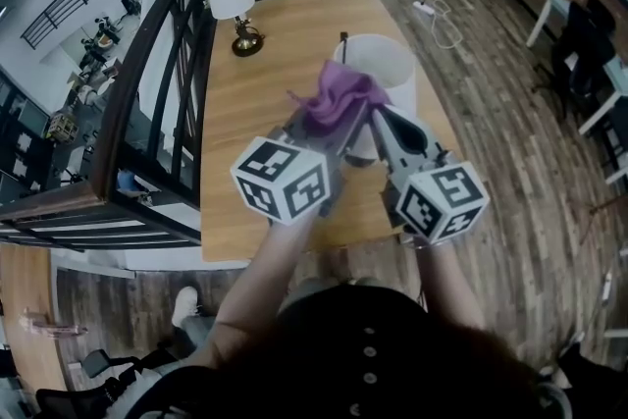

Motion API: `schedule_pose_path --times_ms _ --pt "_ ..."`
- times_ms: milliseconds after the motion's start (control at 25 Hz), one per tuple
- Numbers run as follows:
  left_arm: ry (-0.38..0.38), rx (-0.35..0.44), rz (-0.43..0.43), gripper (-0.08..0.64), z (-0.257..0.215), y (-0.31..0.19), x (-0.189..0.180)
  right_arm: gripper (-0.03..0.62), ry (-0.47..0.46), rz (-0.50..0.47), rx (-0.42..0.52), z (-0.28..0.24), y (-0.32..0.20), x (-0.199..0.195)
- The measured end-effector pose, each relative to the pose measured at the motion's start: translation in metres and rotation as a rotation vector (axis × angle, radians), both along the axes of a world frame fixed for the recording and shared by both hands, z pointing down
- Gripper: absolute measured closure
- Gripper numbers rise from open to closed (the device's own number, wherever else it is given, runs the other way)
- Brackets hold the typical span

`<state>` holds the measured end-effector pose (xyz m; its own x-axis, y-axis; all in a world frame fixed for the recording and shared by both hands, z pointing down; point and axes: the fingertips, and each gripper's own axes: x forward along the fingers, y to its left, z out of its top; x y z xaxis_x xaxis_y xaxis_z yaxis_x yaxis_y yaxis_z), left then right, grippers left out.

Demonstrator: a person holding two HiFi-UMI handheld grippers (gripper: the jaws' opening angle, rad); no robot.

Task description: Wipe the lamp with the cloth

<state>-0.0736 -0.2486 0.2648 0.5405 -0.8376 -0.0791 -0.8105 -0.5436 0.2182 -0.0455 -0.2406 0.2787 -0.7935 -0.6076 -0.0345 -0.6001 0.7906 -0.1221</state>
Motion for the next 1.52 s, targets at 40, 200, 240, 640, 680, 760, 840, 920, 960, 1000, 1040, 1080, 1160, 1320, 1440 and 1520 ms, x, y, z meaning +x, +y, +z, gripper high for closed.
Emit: schedule_pose_path --times_ms 40,200,240,640,680,760,840,920,960,1000,1040,1080,1160,1320,1440,1520 --pt "-0.002 0.005 -0.001 0.499 -0.003 -0.003 0.002 0.58 0.0 0.003 0.002 -0.002 -0.004 0.002" --pt "0.002 0.008 0.01 0.499 0.0 -0.006 0.003 0.58 0.001 0.008 -0.005 0.003 -0.006 0.002" --pt "0.003 0.007 0.014 0.499 0.001 -0.005 0.003 0.58 0.003 0.009 -0.01 0.006 -0.005 0.001" --pt "0.024 -0.006 0.025 0.499 0.006 -0.008 0.003 0.58 0.004 0.009 -0.039 0.015 -0.01 0.001" --pt "0.024 -0.008 0.026 0.499 0.007 -0.008 0.003 0.58 0.004 0.009 -0.042 0.016 -0.011 0.0" --pt "0.024 -0.012 0.028 0.499 0.01 -0.009 0.002 0.58 0.005 0.011 -0.046 0.018 -0.012 -0.001" --pt "0.034 -0.019 0.035 0.499 0.013 -0.01 0.001 0.58 0.006 0.012 -0.051 0.021 -0.013 -0.001" --pt "0.045 -0.027 0.046 0.499 0.015 -0.011 0.001 0.58 0.007 0.008 -0.058 0.023 -0.012 -0.002" --pt "0.045 -0.03 0.049 0.499 0.016 -0.01 0.002 0.58 0.008 0.006 -0.062 0.024 -0.011 -0.003" --pt "0.043 -0.033 0.051 0.499 0.017 -0.01 0.002 0.58 0.009 0.006 -0.066 0.025 -0.01 -0.002" --pt "0.042 -0.036 0.052 0.499 0.018 -0.009 0.003 0.58 0.01 0.007 -0.07 0.027 -0.009 -0.001" --pt "0.043 -0.04 0.053 0.499 0.02 -0.008 0.004 0.58 0.01 0.01 -0.074 0.029 -0.008 0.0" --pt "0.048 -0.05 0.054 0.499 0.025 -0.006 0.005 0.58 0.011 0.013 -0.082 0.033 -0.007 0.001" --pt "0.053 -0.075 0.053 0.499 0.037 -0.006 0.003 0.58 0.018 0.019 -0.104 0.043 -0.006 0.003" --pt "0.056 -0.1 0.052 0.499 0.045 -0.006 0.004 0.58 0.024 0.028 -0.122 0.048 -0.007 0.006" --pt "0.06 -0.118 0.055 0.499 0.053 -0.004 0.005 0.58 0.027 0.027 -0.133 0.052 -0.007 0.006"
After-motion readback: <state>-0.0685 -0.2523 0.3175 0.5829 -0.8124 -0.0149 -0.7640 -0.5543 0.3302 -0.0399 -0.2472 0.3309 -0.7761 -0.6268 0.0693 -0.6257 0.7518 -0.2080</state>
